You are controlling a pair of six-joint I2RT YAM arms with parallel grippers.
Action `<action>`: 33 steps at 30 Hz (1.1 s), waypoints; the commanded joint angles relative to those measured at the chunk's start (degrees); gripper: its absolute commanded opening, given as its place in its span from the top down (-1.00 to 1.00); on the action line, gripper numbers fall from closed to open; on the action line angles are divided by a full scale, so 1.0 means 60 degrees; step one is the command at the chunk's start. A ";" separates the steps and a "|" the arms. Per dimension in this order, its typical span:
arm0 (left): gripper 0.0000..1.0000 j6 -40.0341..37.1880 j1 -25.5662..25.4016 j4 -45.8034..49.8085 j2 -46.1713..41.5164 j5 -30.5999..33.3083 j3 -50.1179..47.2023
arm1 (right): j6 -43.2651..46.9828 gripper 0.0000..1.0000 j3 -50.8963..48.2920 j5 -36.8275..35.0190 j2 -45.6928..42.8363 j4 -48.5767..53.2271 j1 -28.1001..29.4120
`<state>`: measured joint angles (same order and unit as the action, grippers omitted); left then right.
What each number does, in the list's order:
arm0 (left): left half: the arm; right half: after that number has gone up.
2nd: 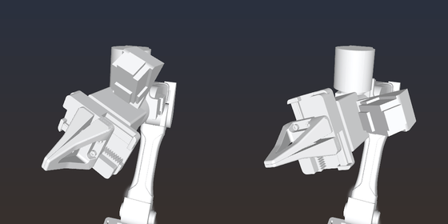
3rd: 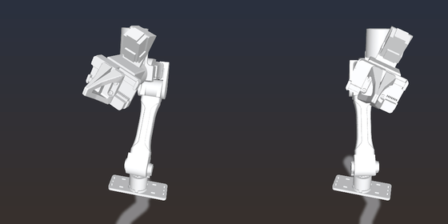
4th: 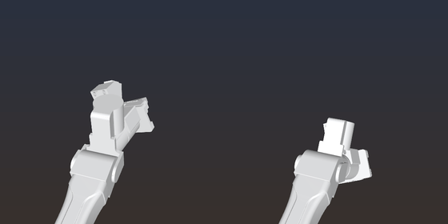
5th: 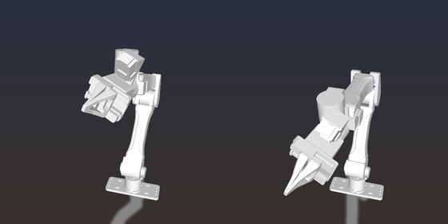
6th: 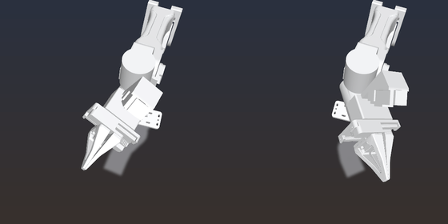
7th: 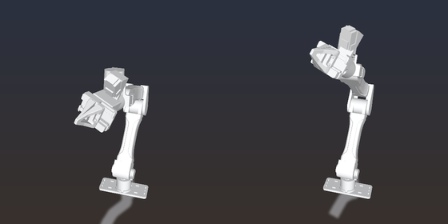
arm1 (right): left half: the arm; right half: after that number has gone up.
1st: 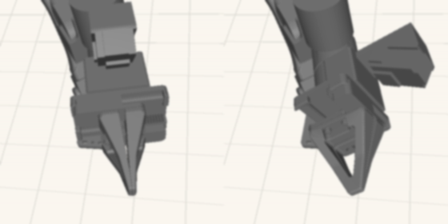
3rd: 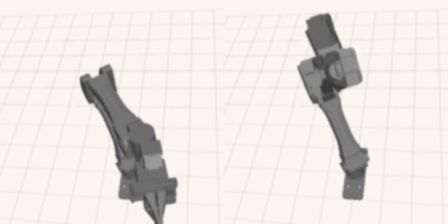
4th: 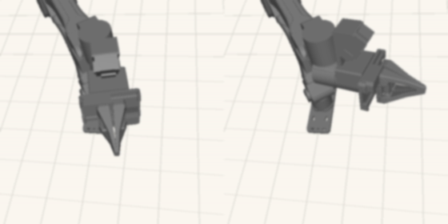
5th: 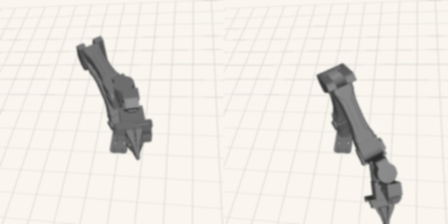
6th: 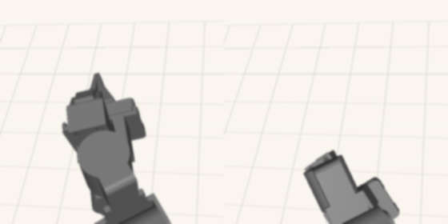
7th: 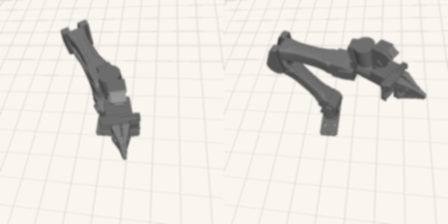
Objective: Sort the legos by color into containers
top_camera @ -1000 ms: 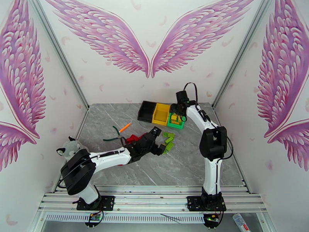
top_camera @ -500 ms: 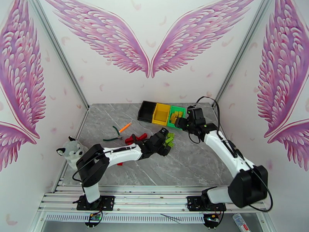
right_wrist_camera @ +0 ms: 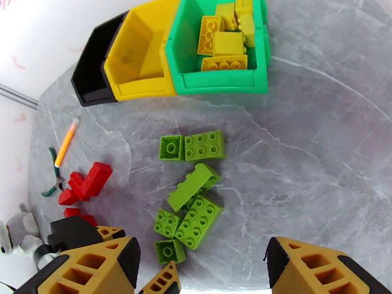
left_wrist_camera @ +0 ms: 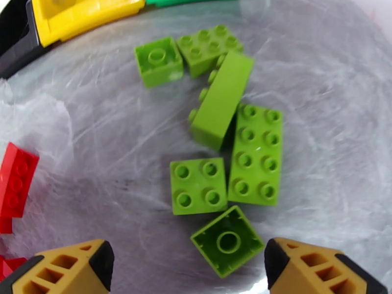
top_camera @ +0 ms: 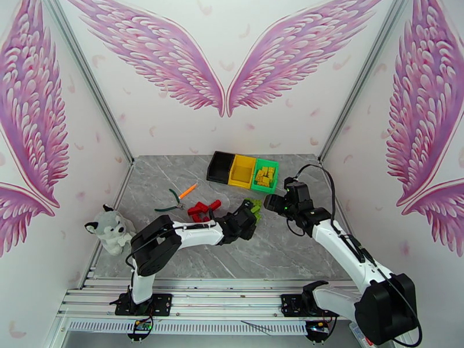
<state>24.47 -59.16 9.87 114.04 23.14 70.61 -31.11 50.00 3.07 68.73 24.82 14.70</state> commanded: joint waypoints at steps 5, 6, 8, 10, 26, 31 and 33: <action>-0.66 0.0366 -0.0270 -0.0292 0.0513 0.0371 0.0277 | -0.0190 -0.51 -0.0188 -0.0049 -0.0216 -0.0445 0.0065; -0.64 0.0388 -0.0274 -0.0311 0.0600 0.0323 0.0311 | -0.0192 -0.51 -0.0188 -0.0091 -0.0219 -0.0431 0.0056; -0.62 0.0441 -0.0258 -0.0319 0.0799 0.0279 0.0400 | -0.0204 -0.52 -0.0187 -0.0199 -0.0262 -0.0408 0.0062; -0.58 0.0517 -0.0250 -0.0374 0.0920 0.0259 0.0434 | -0.0191 -0.53 -0.0217 -0.0301 -0.0307 -0.0394 0.0055; -0.13 0.0360 0.0382 -0.0760 0.0971 -0.0146 0.0430 | -0.0226 -0.54 -0.0291 -0.0087 0.0302 -0.0722 0.0061; 0.22 0.0243 0.0348 -0.0879 0.0888 -0.0613 0.0389 | -0.0238 -0.52 -0.0327 0.0034 0.0404 -0.0839 0.0064; 0.38 0.0274 0.0344 -0.1004 0.0785 -0.0820 0.0290 | -0.0242 -0.52 -0.0364 0.0066 0.0439 -0.0898 0.0068</action>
<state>26.37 -56.75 5.32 119.20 20.64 71.99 -31.79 48.60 2.52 70.63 21.12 14.70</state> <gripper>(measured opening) 0.330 0.762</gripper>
